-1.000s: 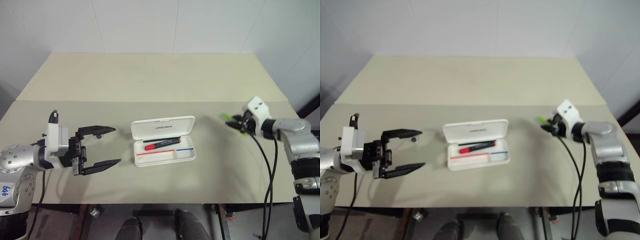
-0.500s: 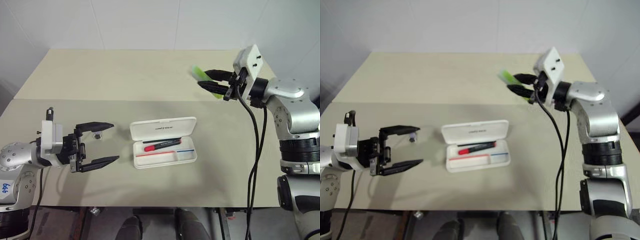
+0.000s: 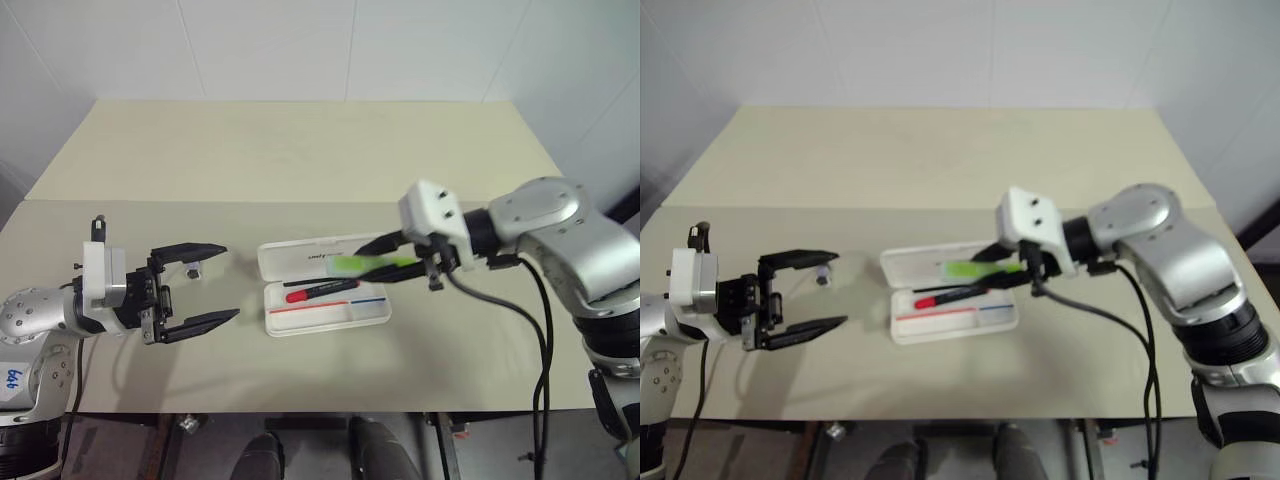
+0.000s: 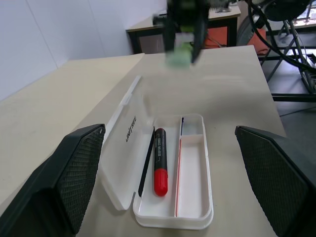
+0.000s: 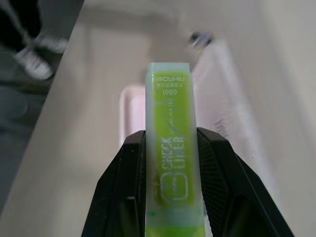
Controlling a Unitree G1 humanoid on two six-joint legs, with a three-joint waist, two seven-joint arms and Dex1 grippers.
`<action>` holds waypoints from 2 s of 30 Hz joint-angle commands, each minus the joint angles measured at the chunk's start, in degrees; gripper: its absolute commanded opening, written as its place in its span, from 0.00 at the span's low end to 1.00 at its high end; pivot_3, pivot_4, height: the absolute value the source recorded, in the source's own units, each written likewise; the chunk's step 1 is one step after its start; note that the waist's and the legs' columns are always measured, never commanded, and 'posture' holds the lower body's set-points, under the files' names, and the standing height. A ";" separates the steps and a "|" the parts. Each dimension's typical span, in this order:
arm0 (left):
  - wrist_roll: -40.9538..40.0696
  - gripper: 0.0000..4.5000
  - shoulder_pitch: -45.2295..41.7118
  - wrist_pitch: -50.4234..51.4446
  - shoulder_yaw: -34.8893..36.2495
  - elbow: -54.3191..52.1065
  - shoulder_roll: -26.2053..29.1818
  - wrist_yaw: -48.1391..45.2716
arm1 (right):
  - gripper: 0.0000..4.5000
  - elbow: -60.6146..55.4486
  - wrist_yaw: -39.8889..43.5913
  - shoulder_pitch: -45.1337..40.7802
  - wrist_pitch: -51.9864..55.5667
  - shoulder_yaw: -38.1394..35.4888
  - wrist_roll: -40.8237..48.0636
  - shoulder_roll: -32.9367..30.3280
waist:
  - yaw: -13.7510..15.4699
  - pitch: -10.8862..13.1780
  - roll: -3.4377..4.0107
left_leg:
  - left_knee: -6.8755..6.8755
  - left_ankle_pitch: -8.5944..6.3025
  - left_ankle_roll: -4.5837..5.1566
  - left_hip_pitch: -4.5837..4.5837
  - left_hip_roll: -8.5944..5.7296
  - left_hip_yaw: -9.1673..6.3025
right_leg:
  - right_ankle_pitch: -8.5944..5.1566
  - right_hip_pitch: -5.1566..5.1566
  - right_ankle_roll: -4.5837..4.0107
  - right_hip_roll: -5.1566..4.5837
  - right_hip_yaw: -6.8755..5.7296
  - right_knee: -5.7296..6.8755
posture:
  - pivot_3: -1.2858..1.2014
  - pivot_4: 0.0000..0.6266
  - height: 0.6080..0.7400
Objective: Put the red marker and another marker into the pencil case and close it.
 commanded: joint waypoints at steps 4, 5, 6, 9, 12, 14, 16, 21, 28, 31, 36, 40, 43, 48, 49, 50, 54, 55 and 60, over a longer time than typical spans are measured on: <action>-0.49 1.00 2.37 -1.02 1.27 -2.43 -0.41 1.77 | 0.41 -3.53 -2.12 -1.84 1.39 5.67 -3.40 5.30 | 0.05 0.00 0.00 | -0.01 0.00 0.00 -0.01 0.02 0.00 | 0.00 -0.02 0.00 0.01 0.00 0.00 | 0.52 0.24 1.00; -0.55 1.00 2.92 -1.08 1.45 -2.80 -0.48 2.00 | 0.41 -3.30 -2.72 -2.20 1.83 7.11 -4.26 6.61 | 0.06 0.00 0.00 | -0.01 0.00 0.00 -0.01 0.02 0.00 | 0.00 -0.02 0.00 0.00 0.00 0.00 | 0.52 0.24 1.00; -0.63 1.00 3.42 -1.11 1.58 -3.21 -0.57 2.31 | 0.41 -3.02 -2.91 -2.70 2.57 8.85 -5.15 7.61 | 0.06 0.00 0.00 | -0.01 0.00 0.00 -0.01 0.01 0.00 | 0.00 -0.02 0.00 -0.02 0.00 0.00 | 0.52 0.24 1.00; -0.97 1.00 4.95 -1.19 2.05 -4.72 -0.88 3.32 | 0.41 -2.38 -4.62 -4.10 4.37 12.51 -7.41 11.19 | 0.10 -0.01 -0.02 | 0.00 0.00 0.00 -0.01 0.01 -0.02 | 0.00 -0.02 -0.01 -0.02 -0.01 0.00 | 0.52 0.24 1.00; -1.42 1.00 7.12 -1.28 3.13 -6.34 -1.30 4.00 | 0.41 -2.23 -4.93 -4.28 4.02 14.59 -8.63 13.64 | 0.14 -0.01 -0.02 | 0.00 0.00 -0.01 -0.01 0.01 -0.02 | 0.00 -0.02 -0.01 -0.02 -0.01 0.01 | 0.52 0.24 1.00; -1.47 1.00 8.76 -1.38 3.90 -7.03 -1.40 4.03 | 0.41 -1.12 -4.89 -4.17 1.90 16.77 -10.50 15.22 | 0.09 -0.02 -0.03 | 0.00 -0.02 -0.03 -0.01 0.01 -0.03 | -0.01 -0.01 -0.01 -0.03 -0.01 -0.01 | 0.52 0.24 1.00; -1.54 1.00 9.63 -1.50 4.22 -7.41 -1.33 4.03 | 0.41 -0.01 -4.74 -4.21 0.37 17.95 -11.88 16.30 | 0.07 -0.02 -0.03 | -0.01 -0.02 -0.04 -0.01 0.02 -0.03 | -0.01 -0.02 -0.02 -0.02 -0.01 -0.01 | 0.52 0.24 1.00; -1.99 1.00 10.71 -1.35 5.46 -7.88 -0.86 4.04 | 0.41 6.56 -4.55 -5.65 -4.22 19.57 -15.55 19.75 | 0.05 -0.03 -0.05 | 0.00 -0.02 -0.04 0.00 0.01 -0.03 | 0.00 -0.01 -0.03 -0.02 -0.03 0.01 | 0.52 0.24 1.00; -2.41 1.00 12.09 -1.09 6.47 -9.29 -1.04 4.73 | 0.41 13.95 -4.16 -7.16 -8.27 18.52 -18.61 21.59 | -0.05 -0.03 -0.05 | -0.01 -0.03 -0.04 0.00 0.01 -0.04 | 0.00 -0.02 -0.04 -0.02 -0.03 0.01 | 0.52 0.24 1.00; -2.45 1.00 12.33 -1.00 6.63 -9.58 -1.11 5.15 | 0.41 15.00 -3.62 -7.57 -8.01 17.81 -19.00 21.45 | -0.02 -0.03 -0.05 | -0.01 -0.03 -0.04 0.00 0.01 -0.04 | 0.00 -0.02 -0.04 -0.02 -0.03 0.02 | 0.52 0.24 1.00; -2.50 1.00 12.55 -1.11 6.76 -9.70 -1.10 5.68 | 0.41 12.92 -3.08 -6.69 -3.81 16.33 -18.19 20.64 | -0.02 -0.03 -0.05 | -0.01 -0.03 -0.04 0.00 0.02 -0.04 | -0.01 -0.02 -0.04 -0.02 -0.03 0.02 | 0.52 0.24 1.00; -2.68 1.00 12.52 -1.05 6.77 -9.65 -1.02 5.75 | 0.41 11.08 -3.62 -5.45 -0.38 15.65 -17.64 20.92 | -0.03 -0.03 -0.05 | -0.01 -0.03 -0.04 0.00 0.01 -0.04 | -0.01 -0.02 -0.04 -0.02 -0.03 0.01 | 0.52 0.24 1.00; -2.72 1.00 11.88 -0.94 6.56 -9.01 -0.71 5.62 | 0.41 10.71 -4.83 -5.03 2.18 15.49 -17.53 21.80 | -0.06 -0.03 -0.05 | -0.01 -0.03 -0.04 0.00 0.02 -0.04 | -0.01 -0.02 -0.04 -0.02 -0.03 0.02 | 0.52 0.24 1.00; -2.66 1.00 11.26 -0.89 6.46 -8.46 -0.36 5.40 | 0.41 9.93 -5.88 -4.40 4.92 15.58 -16.90 22.70 | -0.03 -0.03 -0.05 | -0.01 -0.03 -0.04 0.00 0.01 -0.04 | -0.01 -0.02 -0.04 -0.02 -0.03 0.02 | 0.52 0.24 1.00; -2.67 1.00 11.16 -0.87 6.45 -8.37 -0.30 5.35 | 0.41 9.89 -6.17 -4.30 5.23 15.68 -16.86 22.86 | -0.03 -0.03 -0.05 | -0.01 -0.03 -0.04 0.00 0.01 -0.04 | -0.01 -0.02 -0.05 -0.02 -0.03 0.02 | 0.52 0.24 1.00; -2.67 1.00 11.06 -0.83 6.44 -8.28 -0.25 5.30 | 0.41 9.94 -6.55 -4.19 5.55 15.76 -16.86 23.08 | -0.03 -0.03 -0.05 | -0.01 -0.03 -0.04 0.00 0.01 -0.04 | -0.01 -0.02 -0.04 -0.02 -0.03 0.01 | 0.52 0.24 1.00; -2.58 1.00 10.78 -0.70 6.51 -8.06 -0.07 5.26 | 0.41 10.10 -7.60 -4.03 6.35 15.95 -16.93 23.63 | -0.05 -0.03 -0.05 | -0.01 -0.03 -0.05 0.00 0.01 -0.04 | -0.01 -0.02 -0.04 -0.02 -0.03 0.01 | 0.52 0.24 1.00; -2.60 1.00 10.72 -0.67 6.57 -8.00 0.00 5.26 | 0.41 10.01 -7.62 -3.99 6.46 15.98 -16.86 23.58 | -0.04 -0.03 -0.05 | -0.01 -0.03 -0.05 0.00 0.01 -0.04 | -0.01 -0.02 -0.04 -0.01 -0.03 0.02 | 0.52 0.24 1.00; -2.46 1.00 10.45 -0.75 6.63 -7.62 0.30 5.25 | 0.81 9.30 -6.56 -3.74 5.66 16.70 -17.16 22.06 | -0.02 -0.03 -0.05 | -0.01 -0.03 -0.05 0.00 0.01 -0.04 | -0.01 -0.02 -0.04 -0.02 -0.03 0.01 | 0.52 0.24 1.00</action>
